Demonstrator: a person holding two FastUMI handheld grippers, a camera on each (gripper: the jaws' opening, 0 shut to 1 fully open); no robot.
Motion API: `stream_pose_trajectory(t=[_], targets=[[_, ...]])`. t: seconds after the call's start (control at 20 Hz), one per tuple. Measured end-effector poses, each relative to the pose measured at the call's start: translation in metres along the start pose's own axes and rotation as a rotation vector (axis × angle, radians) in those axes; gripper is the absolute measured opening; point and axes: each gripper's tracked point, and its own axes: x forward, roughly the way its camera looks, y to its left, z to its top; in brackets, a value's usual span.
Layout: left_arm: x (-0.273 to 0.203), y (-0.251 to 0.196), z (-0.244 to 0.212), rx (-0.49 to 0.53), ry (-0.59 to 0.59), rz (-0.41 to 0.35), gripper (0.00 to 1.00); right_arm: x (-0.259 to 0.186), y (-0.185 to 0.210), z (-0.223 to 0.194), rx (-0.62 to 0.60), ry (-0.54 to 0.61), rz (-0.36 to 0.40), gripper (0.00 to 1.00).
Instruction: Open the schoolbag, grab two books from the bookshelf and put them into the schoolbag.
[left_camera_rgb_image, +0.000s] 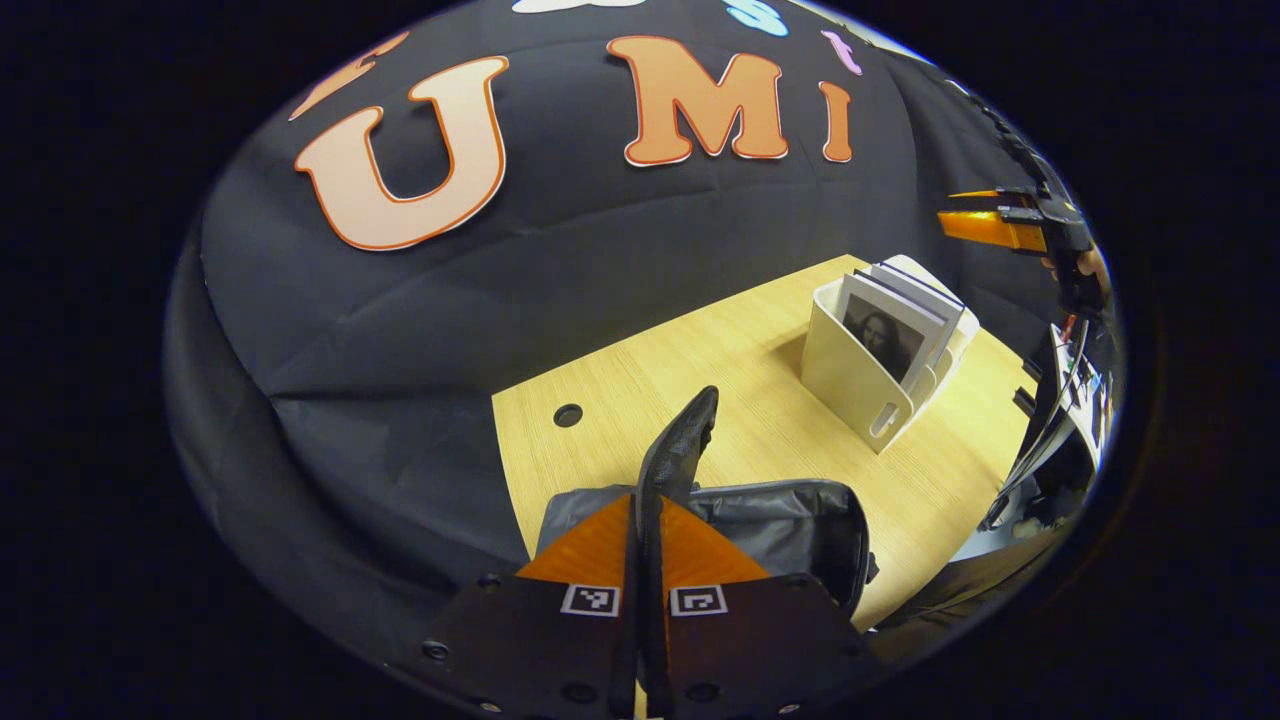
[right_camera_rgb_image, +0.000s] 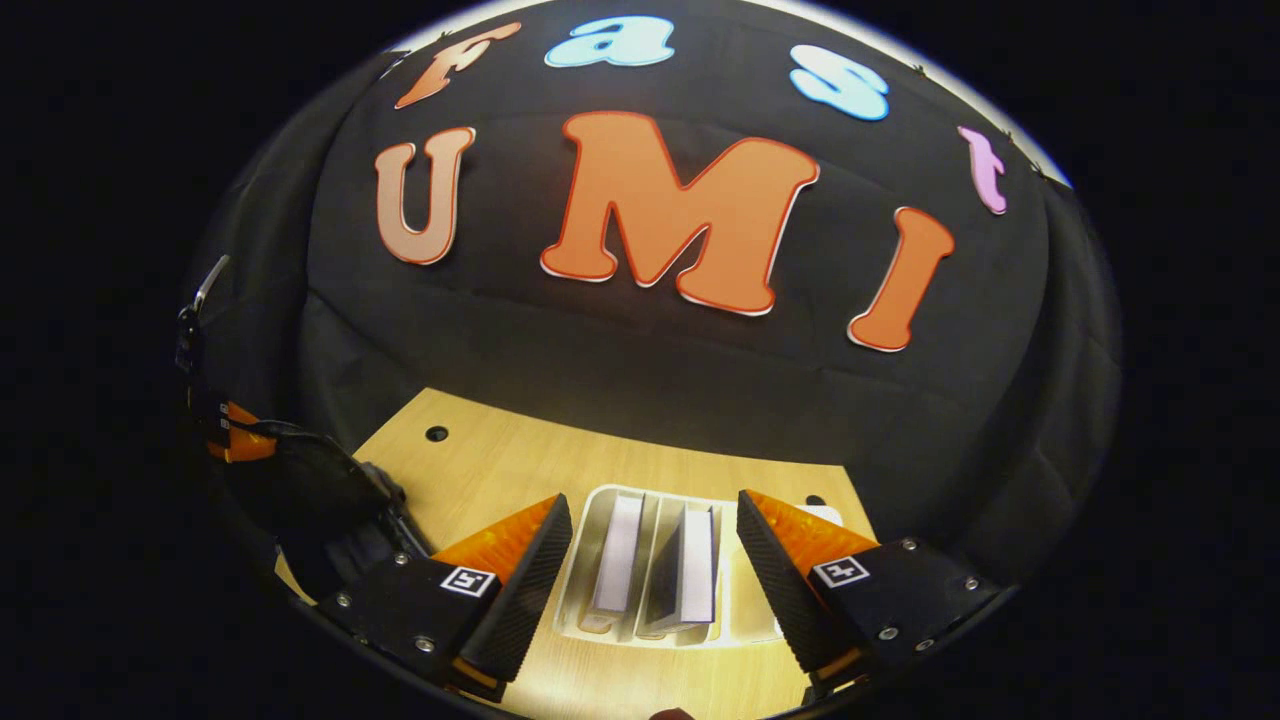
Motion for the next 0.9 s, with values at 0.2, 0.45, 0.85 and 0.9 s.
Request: stream_pose_trajectory(t=[0.2, 0.45, 0.85, 0.9], targets=[[-0.001, 0.0, 0.004, 0.032, 0.028, -0.001, 0.04, 0.034, 0.012, -0.013, -0.016, 0.12, 0.077, 0.99], [0.004, -0.003, 0.008, 0.015, 0.048, 0.015, 0.04, 0.062, 0.018, -0.045, 0.035, 0.34, 0.174, 1.0], [0.01, -0.005, 0.003, -0.031, 0.073, 0.038, 0.04, 0.095, 0.019, -0.091, 0.084, 0.617, 0.218, 0.95], [0.009, -0.006, 0.001, -0.035, 0.076, 0.041, 0.05, 0.099, 0.019, -0.093, 0.084, 0.633, 0.21, 0.94]])
